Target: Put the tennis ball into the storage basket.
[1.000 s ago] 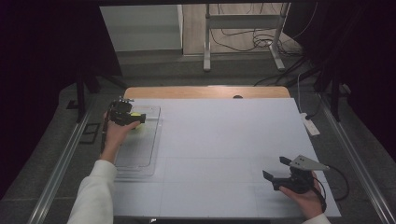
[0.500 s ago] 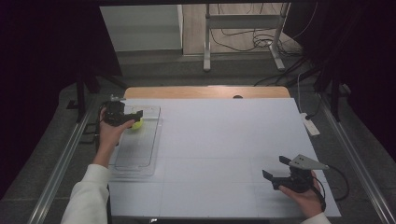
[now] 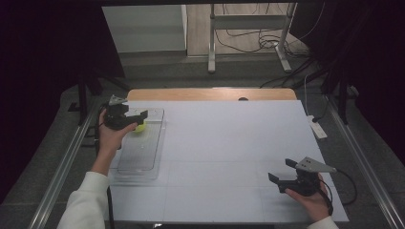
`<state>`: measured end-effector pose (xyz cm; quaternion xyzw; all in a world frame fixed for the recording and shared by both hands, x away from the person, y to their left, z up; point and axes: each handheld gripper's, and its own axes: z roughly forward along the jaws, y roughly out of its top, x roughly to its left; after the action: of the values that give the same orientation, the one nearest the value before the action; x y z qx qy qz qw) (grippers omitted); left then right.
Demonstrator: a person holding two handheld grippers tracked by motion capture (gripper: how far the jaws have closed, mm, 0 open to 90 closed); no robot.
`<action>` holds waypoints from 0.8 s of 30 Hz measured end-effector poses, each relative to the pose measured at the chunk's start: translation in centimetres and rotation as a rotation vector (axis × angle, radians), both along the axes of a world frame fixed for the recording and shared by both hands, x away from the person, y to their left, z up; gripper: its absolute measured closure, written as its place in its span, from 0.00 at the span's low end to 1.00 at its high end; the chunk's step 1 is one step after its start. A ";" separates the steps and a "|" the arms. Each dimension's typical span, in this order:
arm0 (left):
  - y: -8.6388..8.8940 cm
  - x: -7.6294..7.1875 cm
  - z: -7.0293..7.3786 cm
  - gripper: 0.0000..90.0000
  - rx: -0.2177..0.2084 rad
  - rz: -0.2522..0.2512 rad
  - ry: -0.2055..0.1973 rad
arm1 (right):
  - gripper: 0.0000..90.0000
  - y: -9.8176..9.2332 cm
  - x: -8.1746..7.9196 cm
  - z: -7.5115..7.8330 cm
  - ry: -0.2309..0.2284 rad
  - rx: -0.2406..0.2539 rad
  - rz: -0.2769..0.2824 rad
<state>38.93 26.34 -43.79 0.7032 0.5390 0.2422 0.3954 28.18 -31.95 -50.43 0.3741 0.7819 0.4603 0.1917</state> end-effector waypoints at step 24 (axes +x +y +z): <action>-1.6 -6.8 -0.2 0.19 -0.084 -0.139 -0.059 | 0.11 -0.1 -0.2 0.3 -0.009 0.011 -0.002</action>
<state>32.10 24.72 -44.00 0.7144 0.4868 0.2120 0.4558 27.96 -32.06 -50.17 0.3737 0.7783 0.4660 0.1936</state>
